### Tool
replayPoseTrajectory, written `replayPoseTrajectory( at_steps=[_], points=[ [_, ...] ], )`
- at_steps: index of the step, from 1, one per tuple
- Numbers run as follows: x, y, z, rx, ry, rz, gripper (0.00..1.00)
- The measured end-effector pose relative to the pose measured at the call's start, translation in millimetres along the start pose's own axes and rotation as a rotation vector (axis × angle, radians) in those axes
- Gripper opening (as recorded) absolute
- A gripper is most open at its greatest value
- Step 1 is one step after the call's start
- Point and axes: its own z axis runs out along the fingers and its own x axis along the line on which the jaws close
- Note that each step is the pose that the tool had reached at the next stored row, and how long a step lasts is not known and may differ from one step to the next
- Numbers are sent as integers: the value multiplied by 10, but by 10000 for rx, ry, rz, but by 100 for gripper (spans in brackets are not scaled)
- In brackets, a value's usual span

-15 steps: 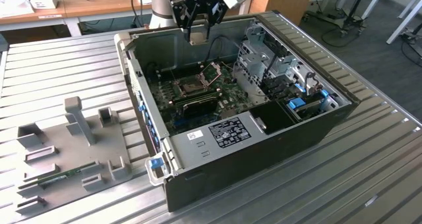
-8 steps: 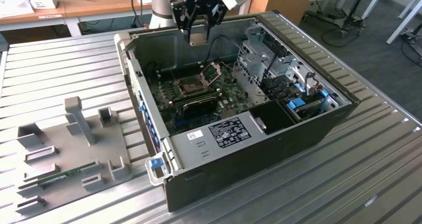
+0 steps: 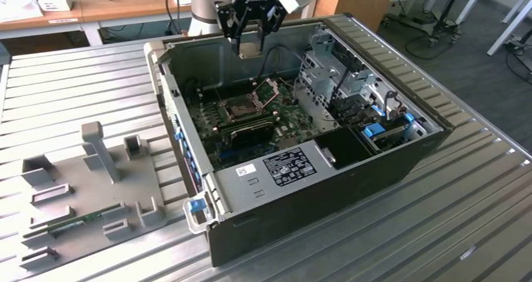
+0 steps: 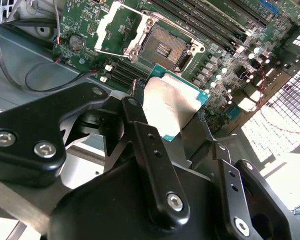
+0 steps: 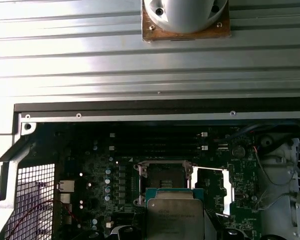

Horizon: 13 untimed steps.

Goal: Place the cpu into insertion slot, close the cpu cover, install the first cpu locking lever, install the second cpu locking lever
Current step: 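Place the cpu into insertion slot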

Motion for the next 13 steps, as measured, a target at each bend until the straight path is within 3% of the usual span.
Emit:
replayPoseTrajectory(
  at_steps=[13],
  points=[
    [0, -2, 18, -3, -2, 0, 54]
  ],
)
